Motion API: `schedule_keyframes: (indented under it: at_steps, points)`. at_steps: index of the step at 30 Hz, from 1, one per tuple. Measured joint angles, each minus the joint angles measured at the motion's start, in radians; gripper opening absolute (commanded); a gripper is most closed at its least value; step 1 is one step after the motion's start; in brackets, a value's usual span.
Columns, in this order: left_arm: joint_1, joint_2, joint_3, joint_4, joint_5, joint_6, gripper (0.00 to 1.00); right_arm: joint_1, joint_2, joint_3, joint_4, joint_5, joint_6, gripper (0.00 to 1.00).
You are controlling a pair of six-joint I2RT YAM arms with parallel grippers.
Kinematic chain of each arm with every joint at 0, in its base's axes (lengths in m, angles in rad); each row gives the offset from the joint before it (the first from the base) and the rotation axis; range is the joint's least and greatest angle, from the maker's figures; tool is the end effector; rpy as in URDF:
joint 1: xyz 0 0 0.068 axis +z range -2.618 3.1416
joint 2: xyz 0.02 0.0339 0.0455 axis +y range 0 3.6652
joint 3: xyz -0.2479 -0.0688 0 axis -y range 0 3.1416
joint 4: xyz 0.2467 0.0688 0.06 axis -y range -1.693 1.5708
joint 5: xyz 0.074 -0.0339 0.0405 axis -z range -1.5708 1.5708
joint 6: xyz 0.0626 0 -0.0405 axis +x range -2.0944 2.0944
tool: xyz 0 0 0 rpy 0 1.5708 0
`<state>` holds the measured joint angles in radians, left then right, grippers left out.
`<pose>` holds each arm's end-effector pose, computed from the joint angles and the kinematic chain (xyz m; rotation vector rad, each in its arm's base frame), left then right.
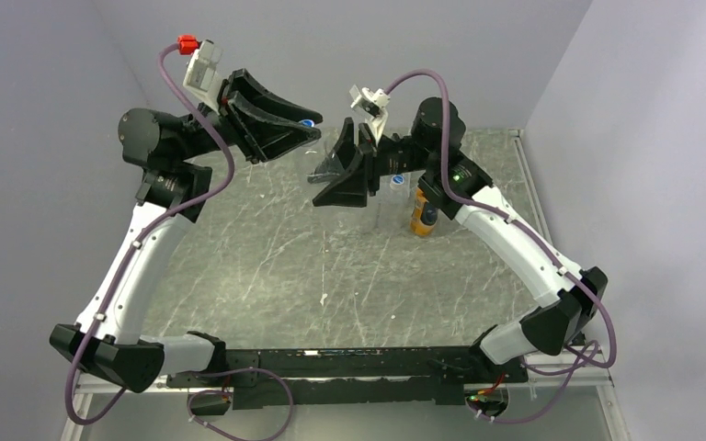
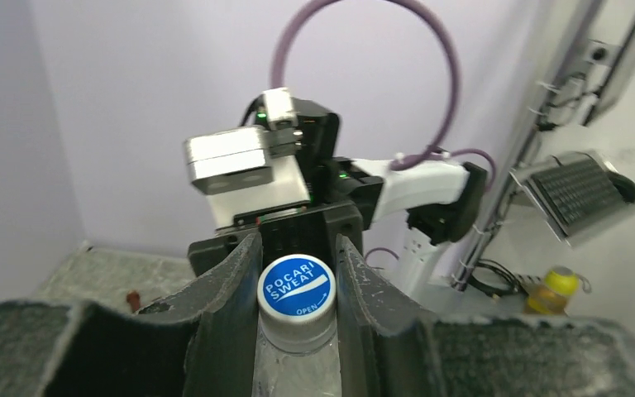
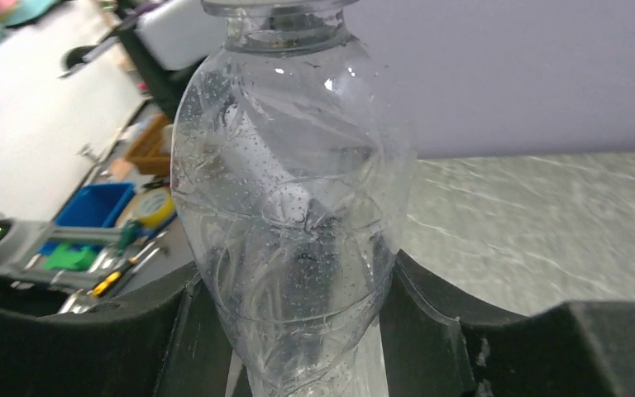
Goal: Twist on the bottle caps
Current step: Screw the bottle cap onto the plastic bottle.
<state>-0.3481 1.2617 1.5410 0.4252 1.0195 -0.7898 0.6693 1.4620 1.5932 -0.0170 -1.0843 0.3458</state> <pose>0.2136 -0.1342 0.5445 0.8304 1.0726 -1.4145 0.2264 0.2496 0.4635 -1.1983 1.2715 1.5513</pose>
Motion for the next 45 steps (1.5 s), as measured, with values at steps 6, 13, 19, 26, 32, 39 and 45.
schedule_keyframes:
  at_steps: [6, 13, 19, 26, 32, 39, 45]
  points:
    - [0.000, 0.011, 0.000, 0.159, 0.111, -0.122, 0.55, 0.005, 0.009, -0.010, 0.101, -0.137, 0.102, 0.02]
    - [-0.003, -0.035, 0.019, -0.194, 0.017, 0.114, 0.99, 0.000, 0.003, 0.042, -0.089, 0.014, -0.043, 0.05]
    - [-0.003, -0.062, 0.093, -0.428, -0.291, 0.272, 0.89, 0.046, -0.015, 0.050, -0.243, 0.394, -0.168, 0.05]
    - [-0.003, 0.016, 0.201, -0.592, -0.559, 0.309, 0.81, 0.171, 0.012, 0.076, -0.329, 0.851, -0.237, 0.05]
    - [-0.005, 0.094, 0.219, -0.698, -0.671, 0.311, 0.73, 0.173, 0.059, 0.121, -0.343, 1.017, -0.242, 0.04]
    - [-0.018, 0.112, 0.220, -0.730, -0.704, 0.307, 0.68, 0.183, 0.102, 0.142, -0.372, 1.102, -0.246, 0.04]
    - [-0.023, 0.115, 0.223, -0.731, -0.703, 0.307, 0.64, 0.187, 0.124, 0.174, -0.390, 1.127, -0.251, 0.04]
